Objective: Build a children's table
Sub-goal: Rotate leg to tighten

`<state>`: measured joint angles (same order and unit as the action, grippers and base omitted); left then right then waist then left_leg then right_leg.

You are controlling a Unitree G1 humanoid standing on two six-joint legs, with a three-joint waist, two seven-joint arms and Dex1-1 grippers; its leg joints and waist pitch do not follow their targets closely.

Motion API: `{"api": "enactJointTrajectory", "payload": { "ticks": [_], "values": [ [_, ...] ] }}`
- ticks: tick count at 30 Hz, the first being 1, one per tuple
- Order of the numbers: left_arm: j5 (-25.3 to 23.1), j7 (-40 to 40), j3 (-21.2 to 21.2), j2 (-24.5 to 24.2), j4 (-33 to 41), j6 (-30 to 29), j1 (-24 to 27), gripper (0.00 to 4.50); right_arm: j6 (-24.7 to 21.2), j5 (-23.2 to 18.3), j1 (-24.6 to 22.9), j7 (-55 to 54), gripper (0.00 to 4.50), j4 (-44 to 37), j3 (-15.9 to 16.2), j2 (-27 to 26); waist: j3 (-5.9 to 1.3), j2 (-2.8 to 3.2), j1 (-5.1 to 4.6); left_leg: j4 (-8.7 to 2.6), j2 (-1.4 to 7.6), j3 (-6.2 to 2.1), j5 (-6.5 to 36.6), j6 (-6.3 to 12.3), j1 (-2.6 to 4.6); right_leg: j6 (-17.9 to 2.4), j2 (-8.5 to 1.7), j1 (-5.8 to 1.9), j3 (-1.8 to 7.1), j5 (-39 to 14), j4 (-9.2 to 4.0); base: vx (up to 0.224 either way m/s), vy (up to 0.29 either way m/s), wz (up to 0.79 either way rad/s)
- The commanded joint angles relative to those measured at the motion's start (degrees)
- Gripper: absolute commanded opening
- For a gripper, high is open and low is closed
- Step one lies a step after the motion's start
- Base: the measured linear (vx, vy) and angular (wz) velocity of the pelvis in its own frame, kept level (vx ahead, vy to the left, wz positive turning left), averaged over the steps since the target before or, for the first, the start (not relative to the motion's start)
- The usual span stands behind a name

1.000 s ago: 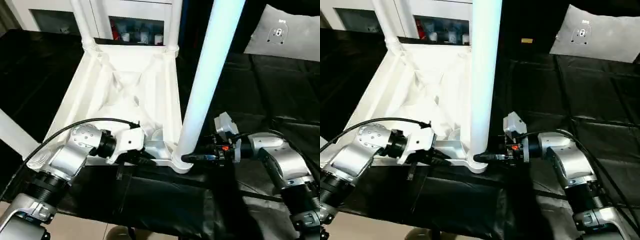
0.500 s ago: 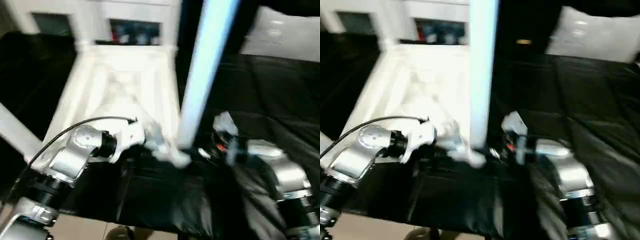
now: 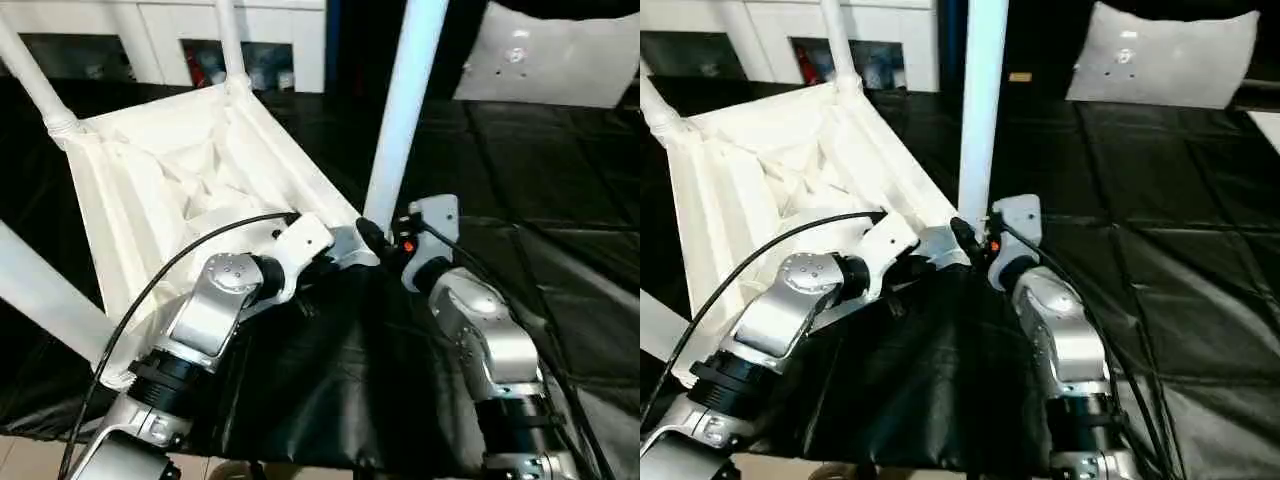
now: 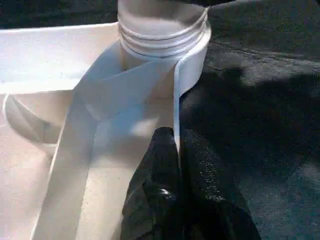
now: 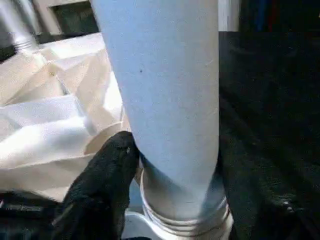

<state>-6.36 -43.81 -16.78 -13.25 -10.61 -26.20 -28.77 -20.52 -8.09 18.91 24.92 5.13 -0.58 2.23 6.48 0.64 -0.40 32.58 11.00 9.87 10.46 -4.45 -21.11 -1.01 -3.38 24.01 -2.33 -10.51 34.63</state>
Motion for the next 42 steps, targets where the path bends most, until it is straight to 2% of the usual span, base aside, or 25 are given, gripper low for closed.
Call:
{"api": "enactJointTrajectory", "payload": {
  "ticks": [1,3,4,5,8,11,12,15,16,18,21,23,24,25,26,27,28,29,37,42],
  "values": [
    [0.7,-1.1,-1.6,0.2,0.6,1.6,0.2,0.0,-0.1,-2.5,-0.9,5.9,3.0,-1.1,4.5,-0.2,-3.96,0.0,0.28,-3.04,1.34,-0.18,7.2,4.44,-0.08,-13.0,-3.41,-3.62,2.56,-6.0,-4.22,0.0,0.0,0.0],
    [0.9,-2.7,-1.5,-1.3,0.8,2.1,0.9,0.0,0.6,-3.2,-1.0,9.1,3.2,-1.4,4.3,2.6,-3.96,0.21,0.49,-3.0,1.36,-0.19,6.6,4.74,-0.08,-13.7,-3.48,-3.78,2.54,-5.5,-4.11,0.0,0.0,0.0],
    [1.1,-3.3,-1.4,-1.8,0.8,2.3,1.2,0.0,0.8,-3.4,-1.1,10.1,3.3,-1.4,4.2,3.6,-3.99,0.13,0.48,-2.97,1.34,-0.16,6.4,4.87,-0.08,-13.8,-3.43,-3.88,2.51,-5.0,-4.12,0.0,0.0,0.0],
    [1.3,-4.1,-1.3,-2.4,0.9,2.6,1.5,0.0,1.1,-3.7,-1.2,11.6,3.38,-1.5,4.1,4.8,-3.96,0.48,0.62,-3.0,1.45,-0.24,6.2,5.14,-0.01,-14.2,-3.47,-3.88,2.48,-4.2,-4.0,0.0,0.0,0.0],
    [3.0,-9.6,-1.2,-6.1,-0.1,8.3,3.3,0.0,2.5,-5.6,-0.9,21.4,3.75,-0.9,3.3,11.3,-4.03,0.29,0.67,-2.9,1.4,-0.25,6.5,5.95,-0.11,-14.8,-3.48,-4.18,2.42,-3.5,-3.98,0.0,0.0,0.0],
    [4.8,-14.2,-1.3,-8.6,-0.9,11.8,4.1,0.0,4.5,-5.7,-0.1,27.5,3.9,0.8,3.5,15.6,-3.94,0.35,0.82,-2.85,1.5,-0.08,7.6,6.45,0.06,-15.1,-3.53,-3.9,2.4,-4.8,-4.12,0.0,0.0,0.0],
    [5.1,-15.6,-1.4,-9.4,-1.2,12.2,4.2,0.0,5.2,-5.8,0.3,29.6,3.9,1.6,3.8,17.1,-3.89,0.11,0.94,-2.87,1.44,-0.08,8.0,6.31,0.08,-14.8,-3.6,-3.95,2.41,-6.7,-4.17,0.0,0.0,0.0],
    [5.6,-19.2,-1.8,-11.6,-1.7,14.3,4.3,0.0,6.8,-6.4,0.9,34.6,3.9,2.7,4.8,19.9,-3.76,0.19,1.01,-2.99,1.58,-0.07,8.8,6.05,0.26,-14.8,-3.56,-3.72,2.4,-8.9,-4.35,0.0,0.0,0.0],
    [6.3,-21.2,-1.9,-12.6,-1.9,15.0,4.4,0.0,7.4,-6.7,1.1,37.2,3.9,3.0,5.5,21.0,-3.85,0.22,1.03,-2.93,1.63,-0.06,8.7,5.97,0.33,-14.8,-3.55,-3.7,2.41,-8.7,-4.27,0.0,0.0,0.0],
    [7.4,-26.1,-2.5,-15.3,-2.5,16.9,4.1,0.0,7.8,-8.2,1.6,44.0,3.9,3.3,7.2,23.1,-3.93,-0.36,0.98,-2.88,1.66,-0.03,8.1,6.5,0.25,-14.8,-3.58,-3.71,2.43,-8.0,-4.1,0.0,0.0,0.0],
    [7.6,-29.1,-3.0,-17.1,-2.8,18.5,3.9,0.0,8.0,-8.8,2.1,47.9,3.9,4.1,8.5,24.1,-3.98,-0.07,1.35,-2.81,1.9,-0.03,6.6,7.55,0.41,-15.8,-3.63,-3.56,2.39,-5.6,-3.72,0.0,0.0,0.0],
    [8.2,-32.1,-3.6,-18.7,-3.2,19.4,3.5,0.0,8.9,-9.0,3.2,51.2,3.57,6.3,9.5,24.6,-3.98,-0.52,1.52,-2.79,1.91,0.08,6.4,7.68,0.43,-16.1,-3.55,-3.55,2.35,-5.1,-3.63,0.0,0.0,0.0],
    [8.4,-33.2,-3.8,-19.2,-3.1,19.1,3.4,0.0,8.7,-9.3,3.7,52.0,3.57,7.1,9.6,24.6,-4.03,-0.28,1.77,-2.82,1.95,0.02,6.0,7.63,0.42,-16.4,-3.67,-3.58,2.29,-5.0,-3.44,0.0,0.0,0.0],
    [8.5,-33.5,-3.9,-19.4,-3.0,18.9,3.4,0.0,8.6,-9.4,3.9,52.2,3.52,7.3,9.6,24.5,-4.05,-0.28,1.77,-2.77,1.99,0.1,6.0,7.59,0.48,-16.5,-3.65,-3.53,2.32,-4.8,-3.43,0.0,0.0,0.0],
    [8.7,-34.1,-4.0,-19.7,-2.7,18.4,3.4,0.0,8.2,-9.8,4.1,52.6,3.38,7.6,9.6,24.4,-3.95,-0.58,1.9,-2.77,1.97,0.12,5.8,7.59,0.42,-16.6,-3.65,-3.58,2.35,-4.6,-3.32,0.0,0.0,0.0],
    [8.8,-34.8,-4.2,-20.1,-2.6,18.4,3.4,0.0,8.0,-9.9,4.4,53.0,3.22,7.8,9.7,24.4,-3.92,-0.45,2.17,-2.77,2.04,0.2,5.7,7.53,0.59,-16.5,-3.7,-3.42,2.39,-4.8,-3.33,0.0,0.0,0.0],
    [8.9,-35.7,-4.5,-20.4,-2.6,18.5,3.2,0.0,7.9,-10.2,4.9,53.6,3.13,8.2,9.8,24.3,-3.93,-0.67,2.22,-2.76,2.02,0.24,5.7,7.56,0.61,-16.4,-3.69,-3.45,2.41,-4.9,-3.37,0.0,0.0,0.0],
    [9.0,-36.2,-4.6,-20.6,-2.6,18.7,3.2,0.0,7.9,-10.3,5.3,53.9,3.1,8.5,9.9,24.2,-3.91,-0.62,2.35,-2.82,2.04,0.17,5.5,7.42,0.53,-16.3,-3.73,-3.47,2.36,-5.2,-3.24,0.0,0.0,0.0],
    [9.6,-38.3,-5.2,-21.0,-2.5,18.8,2.6,0.0,8.2,-10.6,6.9,55.5,2.29,10.4,10.7,23.0,-3.88,-0.82,2.48,-2.85,1.98,0.2,5.8,6.54,0.52,-16.2,-3.71,-3.47,2.38,-5.4,-3.3,0.0,0.0,0.0],
    [9.6,-38.6,-5.4,-21.2,-2.5,19.0,2.5,0.0,7.9,-10.9,7.5,55.9,1.98,11.1,11.5,22.6,-3.84,-0.87,2.52,-2.83,1.93,0.2,5.5,6.68,0.44,-16.2,-3.72,-3.53,2.36,-5.2,-3.31,0.0,0.0,0.0]
  ]
}}
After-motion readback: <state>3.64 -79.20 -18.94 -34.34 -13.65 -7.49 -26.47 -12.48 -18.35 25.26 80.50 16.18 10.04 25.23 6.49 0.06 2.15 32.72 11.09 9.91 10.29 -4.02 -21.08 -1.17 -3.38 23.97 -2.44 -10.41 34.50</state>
